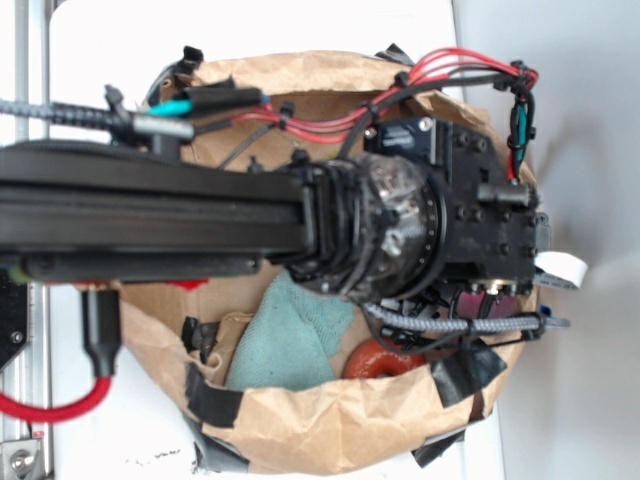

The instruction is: Grab the blue sponge.

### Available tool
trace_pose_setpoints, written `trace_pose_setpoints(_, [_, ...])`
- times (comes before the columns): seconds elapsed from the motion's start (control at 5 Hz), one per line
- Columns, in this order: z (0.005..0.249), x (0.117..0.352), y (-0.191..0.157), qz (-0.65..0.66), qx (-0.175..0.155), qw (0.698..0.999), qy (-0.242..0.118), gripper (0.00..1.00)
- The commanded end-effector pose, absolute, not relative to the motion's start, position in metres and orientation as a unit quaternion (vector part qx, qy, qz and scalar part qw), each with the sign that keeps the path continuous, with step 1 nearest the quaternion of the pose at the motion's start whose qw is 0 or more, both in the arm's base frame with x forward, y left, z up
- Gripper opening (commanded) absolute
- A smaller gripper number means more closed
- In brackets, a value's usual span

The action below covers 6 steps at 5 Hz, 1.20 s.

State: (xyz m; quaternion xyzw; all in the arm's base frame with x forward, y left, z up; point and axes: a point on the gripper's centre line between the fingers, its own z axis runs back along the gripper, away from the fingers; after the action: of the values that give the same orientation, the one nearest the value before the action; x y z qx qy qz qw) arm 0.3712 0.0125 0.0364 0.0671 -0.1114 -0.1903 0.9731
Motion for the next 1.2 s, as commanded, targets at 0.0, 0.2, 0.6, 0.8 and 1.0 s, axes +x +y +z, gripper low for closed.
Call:
trace_pose_setpoints(0.0, [0.063,0.377,0.008,-0.178,0.064,0.970,-0.150,0.00])
trace_pose_setpoints(0.2, [0.082,0.370,0.014,-0.165,0.042,0.973,-0.158,0.00])
trace_pose_setpoints(0.6, [0.126,0.353,0.030,-0.125,-0.012,0.980,-0.155,0.00])
trace_pose_setpoints(0.8, [0.145,0.337,0.039,-0.112,-0.014,0.982,-0.152,0.00])
trace_pose_setpoints(1.0, [0.158,0.318,0.047,-0.096,0.002,0.985,-0.143,0.00])
